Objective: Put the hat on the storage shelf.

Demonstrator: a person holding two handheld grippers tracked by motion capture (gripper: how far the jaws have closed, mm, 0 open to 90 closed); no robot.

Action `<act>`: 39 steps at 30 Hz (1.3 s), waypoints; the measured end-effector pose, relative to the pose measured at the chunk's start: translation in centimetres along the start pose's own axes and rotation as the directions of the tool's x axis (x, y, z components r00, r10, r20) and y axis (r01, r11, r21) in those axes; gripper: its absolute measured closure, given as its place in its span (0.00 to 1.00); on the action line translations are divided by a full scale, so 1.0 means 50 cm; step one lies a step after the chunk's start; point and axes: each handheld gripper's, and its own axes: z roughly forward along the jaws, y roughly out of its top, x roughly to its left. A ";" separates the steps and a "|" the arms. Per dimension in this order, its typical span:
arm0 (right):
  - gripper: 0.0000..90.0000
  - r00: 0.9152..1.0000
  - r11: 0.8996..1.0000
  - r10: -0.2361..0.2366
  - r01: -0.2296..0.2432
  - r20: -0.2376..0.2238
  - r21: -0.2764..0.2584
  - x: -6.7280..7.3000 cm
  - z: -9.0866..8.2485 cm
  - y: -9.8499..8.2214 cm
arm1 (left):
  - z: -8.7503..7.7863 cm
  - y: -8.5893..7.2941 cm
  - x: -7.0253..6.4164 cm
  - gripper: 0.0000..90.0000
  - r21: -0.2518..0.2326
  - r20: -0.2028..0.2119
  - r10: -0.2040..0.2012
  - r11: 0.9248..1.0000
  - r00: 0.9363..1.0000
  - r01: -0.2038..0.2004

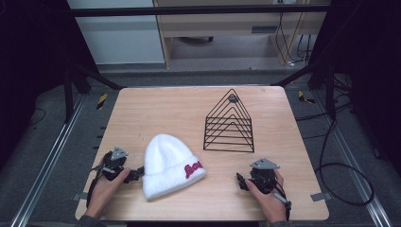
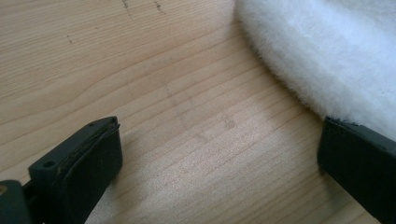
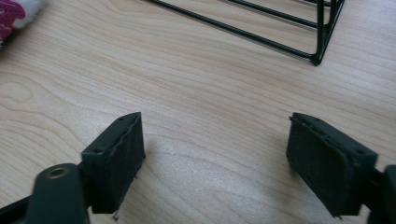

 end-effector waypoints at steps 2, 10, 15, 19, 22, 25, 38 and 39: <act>0.13 1.000 1.000 0.001 -0.001 0.000 0.008 0.005 0.005 0.004 | -0.009 0.015 0.001 0.06 -0.013 0.010 -0.012 1.000 1.000 0.012; 0.20 0.999 1.000 -0.010 0.010 -0.054 0.007 0.027 0.016 0.024 | -0.022 0.149 0.002 0.09 -0.046 0.043 0.072 0.996 0.996 -0.070; 0.30 0.993 0.997 -0.073 0.072 -0.088 -0.012 0.054 0.004 0.049 | 0.010 0.207 -0.016 0.17 0.001 0.052 0.117 0.993 0.992 -0.117; 0.30 0.989 0.996 -0.091 0.091 -0.116 -0.008 0.062 -0.003 0.063 | 0.031 0.255 -0.029 0.24 0.034 0.089 0.138 0.989 0.986 -0.141; 0.30 0.985 0.994 -0.109 0.111 -0.135 0.004 0.073 -0.001 0.066 | 0.055 0.278 -0.039 0.28 0.060 0.102 0.150 0.986 0.983 -0.157; 0.29 0.982 0.993 -0.113 0.115 -0.151 0.007 0.084 0.001 0.067 | 0.076 0.285 -0.035 0.30 0.101 0.080 0.165 0.980 0.983 -0.173; 0.29 0.971 0.990 -0.141 0.143 -0.195 -0.001 0.113 0.009 0.077 | 0.104 0.239 -0.015 0.43 0.208 0.099 0.138 0.966 0.985 -0.156; 0.28 0.971 0.990 -0.139 0.142 -0.196 0.000 0.114 0.008 0.077 | 0.105 0.237 -0.015 0.45 0.207 0.101 0.133 0.966 0.986 -0.152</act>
